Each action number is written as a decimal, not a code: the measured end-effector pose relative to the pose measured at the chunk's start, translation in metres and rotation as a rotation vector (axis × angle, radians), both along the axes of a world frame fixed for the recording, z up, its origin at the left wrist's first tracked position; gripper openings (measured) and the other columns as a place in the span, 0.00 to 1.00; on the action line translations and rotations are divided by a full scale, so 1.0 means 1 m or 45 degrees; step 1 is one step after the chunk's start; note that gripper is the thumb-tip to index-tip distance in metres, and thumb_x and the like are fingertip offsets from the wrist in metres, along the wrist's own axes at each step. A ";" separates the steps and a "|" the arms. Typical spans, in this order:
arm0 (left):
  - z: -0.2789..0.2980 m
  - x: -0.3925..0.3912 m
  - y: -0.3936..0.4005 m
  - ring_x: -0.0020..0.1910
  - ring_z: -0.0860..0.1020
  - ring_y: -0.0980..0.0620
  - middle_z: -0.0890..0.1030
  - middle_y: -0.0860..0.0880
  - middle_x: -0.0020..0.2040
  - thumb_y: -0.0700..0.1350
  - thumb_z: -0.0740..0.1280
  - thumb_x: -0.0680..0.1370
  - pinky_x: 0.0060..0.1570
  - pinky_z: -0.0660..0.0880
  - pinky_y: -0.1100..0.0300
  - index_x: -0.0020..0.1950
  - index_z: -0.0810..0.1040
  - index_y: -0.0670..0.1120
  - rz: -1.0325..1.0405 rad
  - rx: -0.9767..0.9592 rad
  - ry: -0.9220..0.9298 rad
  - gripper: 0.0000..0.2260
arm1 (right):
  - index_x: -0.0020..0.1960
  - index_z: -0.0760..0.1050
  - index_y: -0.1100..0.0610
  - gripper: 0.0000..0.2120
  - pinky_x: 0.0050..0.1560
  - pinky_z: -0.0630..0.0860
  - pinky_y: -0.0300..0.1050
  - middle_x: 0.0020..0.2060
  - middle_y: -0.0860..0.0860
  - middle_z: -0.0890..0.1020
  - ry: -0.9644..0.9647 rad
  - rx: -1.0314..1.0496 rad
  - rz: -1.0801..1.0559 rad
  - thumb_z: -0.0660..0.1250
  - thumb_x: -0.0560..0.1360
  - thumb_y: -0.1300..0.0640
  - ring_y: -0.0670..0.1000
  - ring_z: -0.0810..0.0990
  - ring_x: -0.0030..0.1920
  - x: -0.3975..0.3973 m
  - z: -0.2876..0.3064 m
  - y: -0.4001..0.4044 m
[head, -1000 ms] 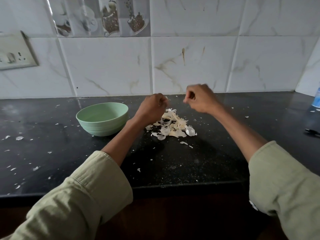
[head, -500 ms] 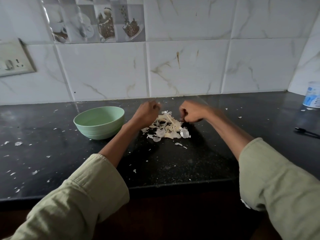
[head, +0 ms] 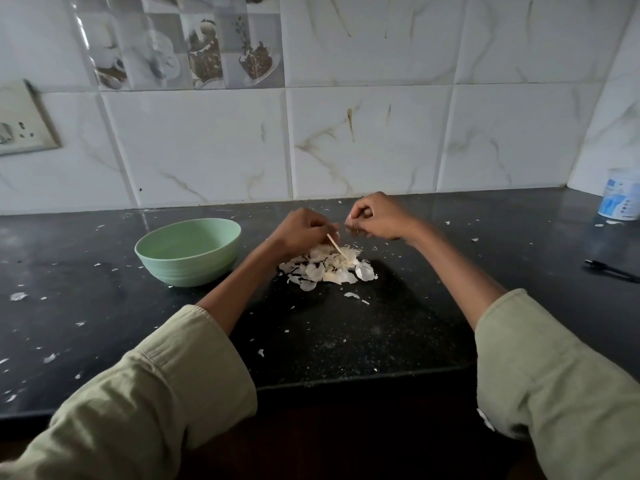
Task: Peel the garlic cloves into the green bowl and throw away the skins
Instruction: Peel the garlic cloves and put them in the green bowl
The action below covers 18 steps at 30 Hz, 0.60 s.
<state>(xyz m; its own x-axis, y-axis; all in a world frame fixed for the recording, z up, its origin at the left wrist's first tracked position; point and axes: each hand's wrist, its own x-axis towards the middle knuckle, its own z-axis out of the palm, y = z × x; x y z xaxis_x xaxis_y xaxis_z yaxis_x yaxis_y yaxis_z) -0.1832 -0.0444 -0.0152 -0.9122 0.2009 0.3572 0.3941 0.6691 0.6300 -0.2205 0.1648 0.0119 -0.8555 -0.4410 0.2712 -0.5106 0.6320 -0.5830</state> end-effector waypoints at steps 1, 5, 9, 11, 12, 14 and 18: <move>0.000 0.001 -0.002 0.40 0.84 0.52 0.88 0.50 0.41 0.49 0.71 0.82 0.51 0.81 0.46 0.43 0.88 0.49 -0.007 0.028 0.011 0.10 | 0.51 0.82 0.62 0.04 0.46 0.84 0.47 0.43 0.54 0.88 -0.057 -0.103 0.031 0.73 0.79 0.61 0.51 0.86 0.43 -0.001 0.001 0.001; 0.002 0.005 0.001 0.41 0.84 0.54 0.87 0.51 0.39 0.54 0.76 0.78 0.45 0.79 0.57 0.43 0.86 0.46 -0.006 0.144 0.140 0.12 | 0.57 0.80 0.66 0.11 0.46 0.84 0.42 0.44 0.57 0.88 -0.225 -0.457 0.134 0.75 0.77 0.61 0.49 0.86 0.42 0.000 0.005 0.002; 0.009 0.008 0.002 0.41 0.85 0.53 0.87 0.49 0.40 0.55 0.78 0.75 0.44 0.79 0.61 0.46 0.85 0.45 0.032 0.284 0.201 0.13 | 0.57 0.80 0.69 0.13 0.47 0.84 0.41 0.45 0.60 0.88 -0.281 -0.635 0.212 0.74 0.77 0.61 0.51 0.86 0.44 0.004 0.009 0.002; 0.012 0.012 0.002 0.41 0.86 0.51 0.87 0.48 0.41 0.52 0.80 0.74 0.43 0.80 0.60 0.50 0.85 0.44 -0.003 0.407 0.207 0.13 | 0.57 0.79 0.69 0.12 0.47 0.84 0.41 0.45 0.59 0.88 -0.290 -0.681 0.233 0.74 0.78 0.62 0.50 0.85 0.44 0.005 0.011 0.000; 0.013 0.013 0.002 0.40 0.86 0.51 0.87 0.47 0.40 0.50 0.80 0.74 0.43 0.80 0.59 0.50 0.86 0.43 -0.013 0.453 0.220 0.13 | 0.56 0.79 0.68 0.11 0.47 0.84 0.42 0.46 0.59 0.88 -0.299 -0.701 0.247 0.73 0.78 0.62 0.50 0.85 0.44 0.005 0.011 -0.002; 0.015 0.014 0.000 0.39 0.86 0.50 0.87 0.46 0.39 0.48 0.80 0.74 0.46 0.83 0.53 0.49 0.87 0.42 -0.010 0.506 0.252 0.10 | 0.54 0.80 0.65 0.08 0.46 0.84 0.41 0.46 0.58 0.88 -0.304 -0.729 0.253 0.73 0.78 0.62 0.50 0.85 0.43 0.008 0.010 -0.006; 0.016 0.016 -0.003 0.41 0.86 0.44 0.87 0.44 0.39 0.43 0.79 0.75 0.53 0.83 0.40 0.47 0.87 0.40 0.034 0.586 0.231 0.07 | 0.54 0.81 0.65 0.10 0.43 0.82 0.39 0.42 0.57 0.86 -0.225 -0.720 0.233 0.75 0.77 0.60 0.49 0.84 0.42 0.011 0.010 -0.012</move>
<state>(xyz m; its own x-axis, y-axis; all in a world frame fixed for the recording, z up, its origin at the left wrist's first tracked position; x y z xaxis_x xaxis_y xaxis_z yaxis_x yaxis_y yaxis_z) -0.1673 -0.0475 0.0006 -0.8298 -0.0373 0.5568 0.5113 0.3489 0.7854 -0.2093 0.1531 0.0215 -0.8328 -0.4142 0.3671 -0.4468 0.1116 -0.8877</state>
